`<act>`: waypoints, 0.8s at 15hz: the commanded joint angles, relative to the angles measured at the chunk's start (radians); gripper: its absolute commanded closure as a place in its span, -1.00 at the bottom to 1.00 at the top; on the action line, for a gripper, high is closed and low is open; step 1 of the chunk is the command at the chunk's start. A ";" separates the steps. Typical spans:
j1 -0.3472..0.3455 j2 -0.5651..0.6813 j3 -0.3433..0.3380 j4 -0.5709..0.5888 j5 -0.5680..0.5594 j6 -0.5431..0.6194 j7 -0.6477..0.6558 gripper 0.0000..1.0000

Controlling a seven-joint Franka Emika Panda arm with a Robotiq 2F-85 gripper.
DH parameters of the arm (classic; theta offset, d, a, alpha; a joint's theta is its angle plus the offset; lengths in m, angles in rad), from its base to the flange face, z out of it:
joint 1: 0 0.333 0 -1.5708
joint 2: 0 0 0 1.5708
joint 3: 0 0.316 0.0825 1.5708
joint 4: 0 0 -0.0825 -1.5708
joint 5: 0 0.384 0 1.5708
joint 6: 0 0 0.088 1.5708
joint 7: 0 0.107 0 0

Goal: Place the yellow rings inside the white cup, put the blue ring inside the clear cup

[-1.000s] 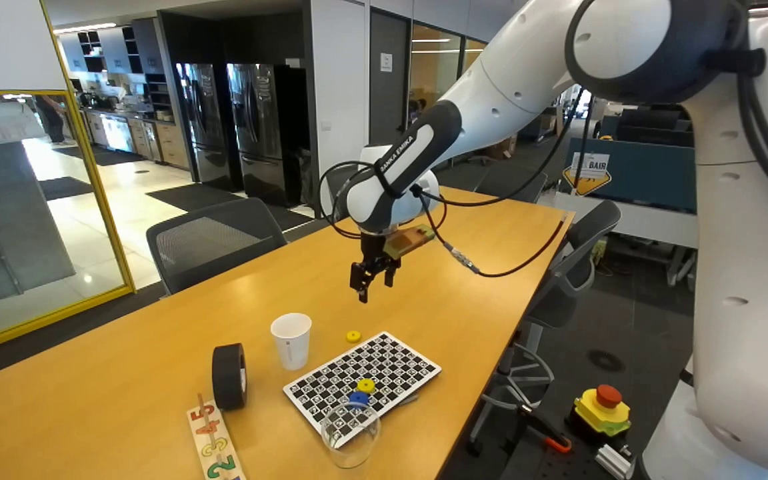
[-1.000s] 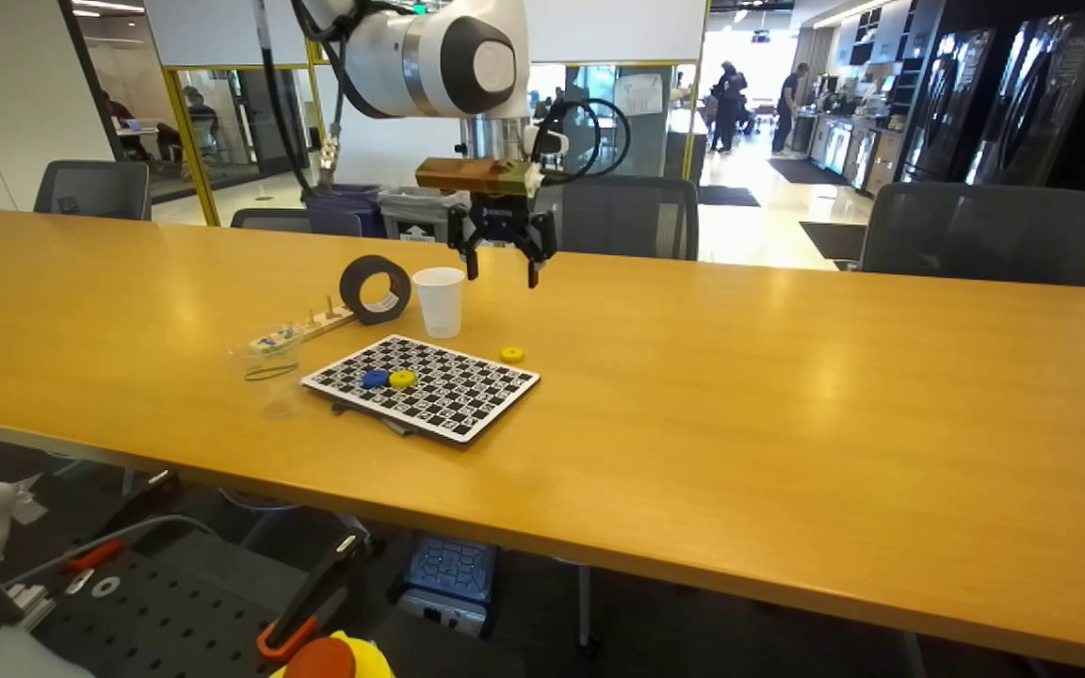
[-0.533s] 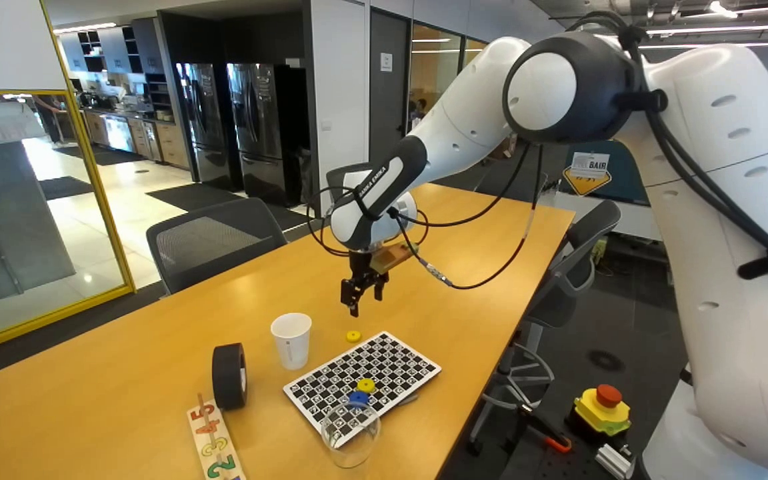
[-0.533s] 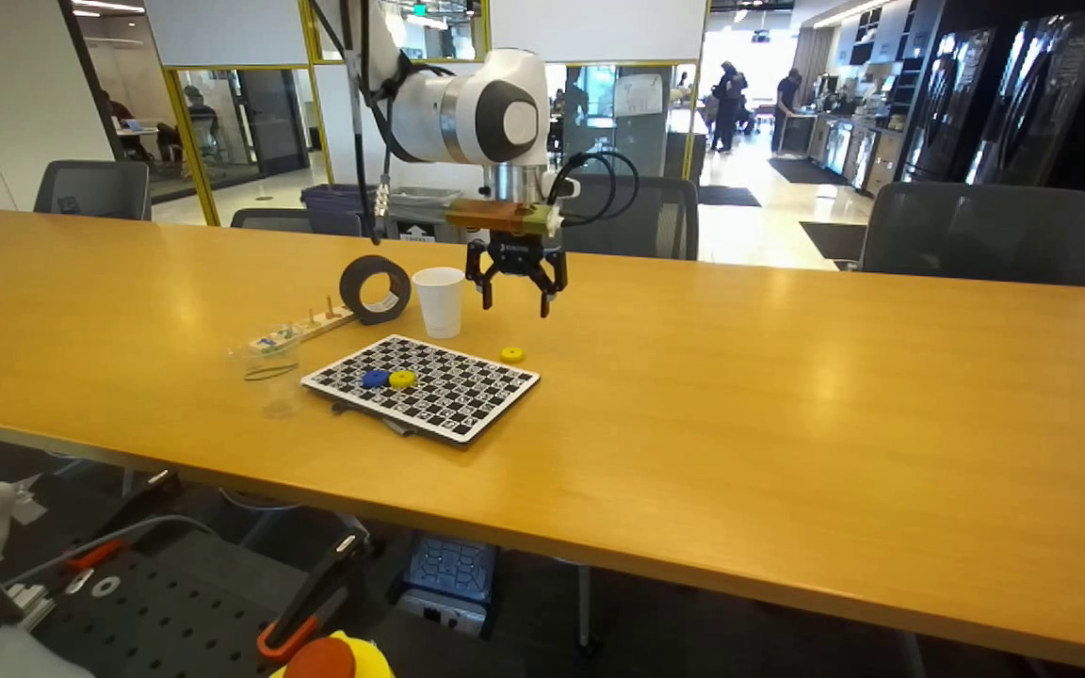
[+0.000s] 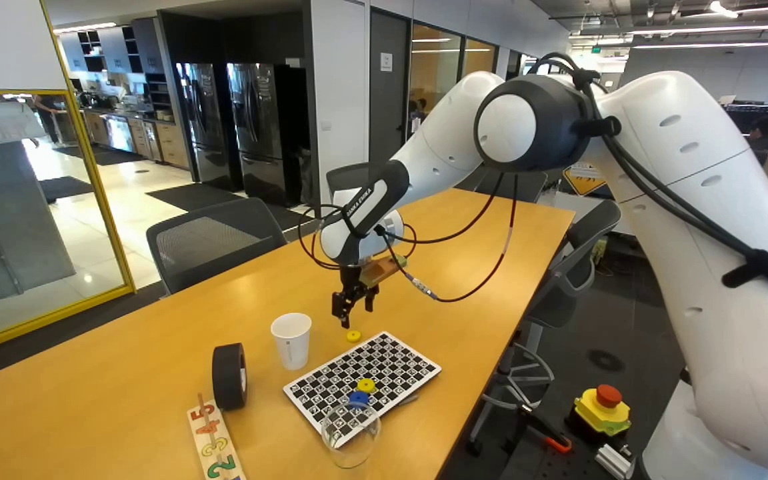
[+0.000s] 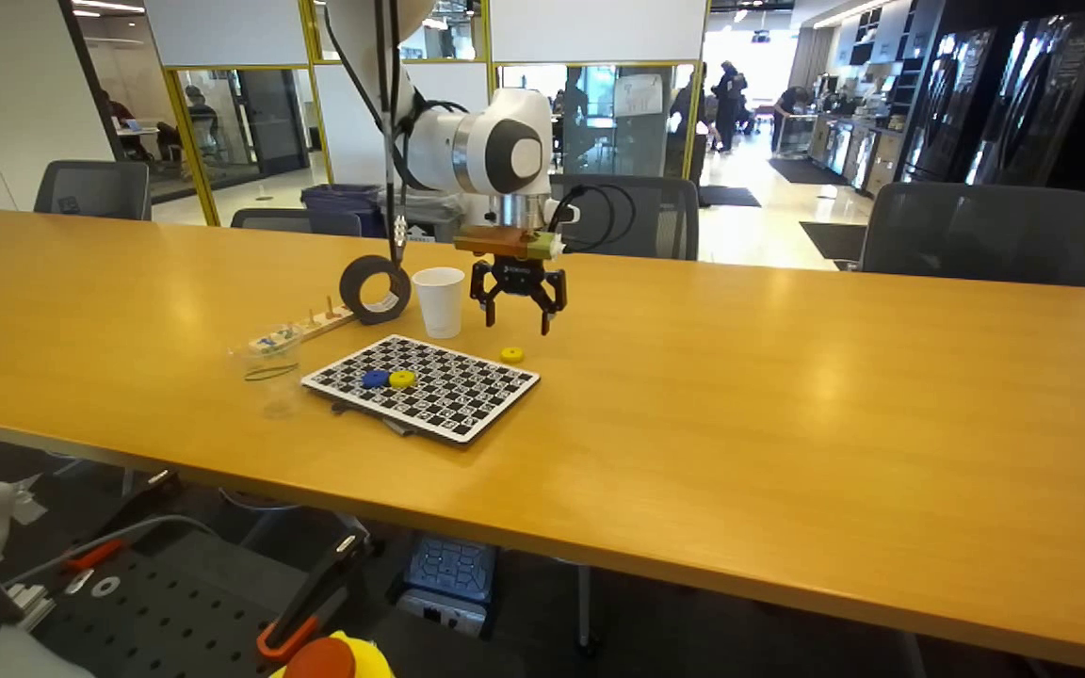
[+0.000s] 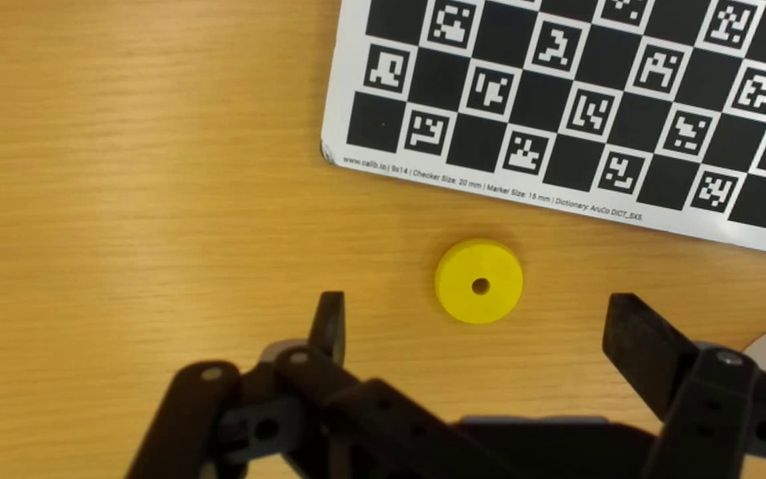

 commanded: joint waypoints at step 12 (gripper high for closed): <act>-0.016 0.092 0.037 0.081 0.021 -0.009 -0.009 -1.00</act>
